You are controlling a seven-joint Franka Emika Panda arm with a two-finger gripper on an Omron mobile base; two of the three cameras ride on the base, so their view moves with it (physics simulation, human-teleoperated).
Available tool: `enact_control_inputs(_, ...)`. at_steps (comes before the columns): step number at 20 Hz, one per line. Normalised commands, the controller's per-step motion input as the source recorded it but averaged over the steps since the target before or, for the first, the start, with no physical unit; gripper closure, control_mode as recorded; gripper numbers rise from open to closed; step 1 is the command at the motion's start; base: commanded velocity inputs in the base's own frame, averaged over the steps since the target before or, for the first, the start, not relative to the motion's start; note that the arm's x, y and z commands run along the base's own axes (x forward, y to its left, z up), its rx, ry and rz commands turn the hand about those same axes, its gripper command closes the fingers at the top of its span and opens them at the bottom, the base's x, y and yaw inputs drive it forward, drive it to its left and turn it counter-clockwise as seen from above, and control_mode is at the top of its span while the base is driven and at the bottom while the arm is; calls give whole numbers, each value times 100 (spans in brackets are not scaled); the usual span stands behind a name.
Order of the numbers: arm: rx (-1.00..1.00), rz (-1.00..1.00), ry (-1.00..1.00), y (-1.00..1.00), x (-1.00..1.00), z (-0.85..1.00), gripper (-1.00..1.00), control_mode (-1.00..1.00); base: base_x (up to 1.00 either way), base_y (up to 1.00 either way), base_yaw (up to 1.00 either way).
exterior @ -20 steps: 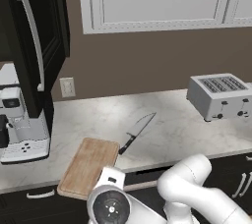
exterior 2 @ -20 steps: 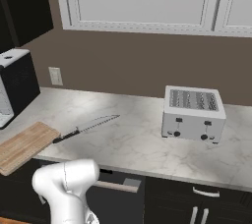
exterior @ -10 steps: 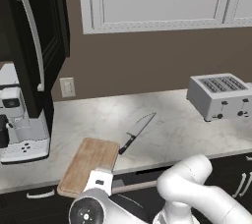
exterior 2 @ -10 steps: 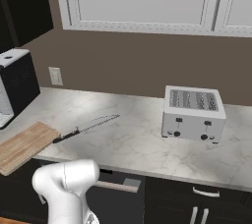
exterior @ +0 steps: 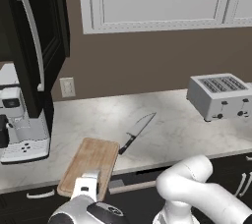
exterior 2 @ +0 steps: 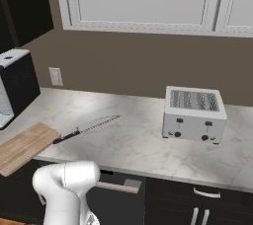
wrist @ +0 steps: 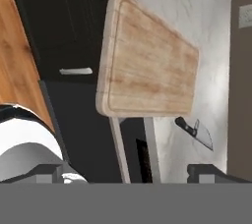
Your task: Move the cutting board and knife to the sink. Then move spray from the cabinet to the counter.
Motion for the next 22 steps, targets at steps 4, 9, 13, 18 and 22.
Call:
enact_control_inputs(4,-20,0,-13,14,1,-24,-100,-100,0,0,0)
enact_control_inputs(9,-15,0,-13,14,7,-24,-100,-100,0,0,0)
enact_control_inputs(13,-7,0,-14,11,17,-16,-100,-100,0,0,0)
enact_control_inputs(18,-4,-1,-12,12,25,-15,-100,-100,0,0,0)
enact_control_inputs(22,-3,-3,-8,14,26,-21,-100,-100,0,0,0)
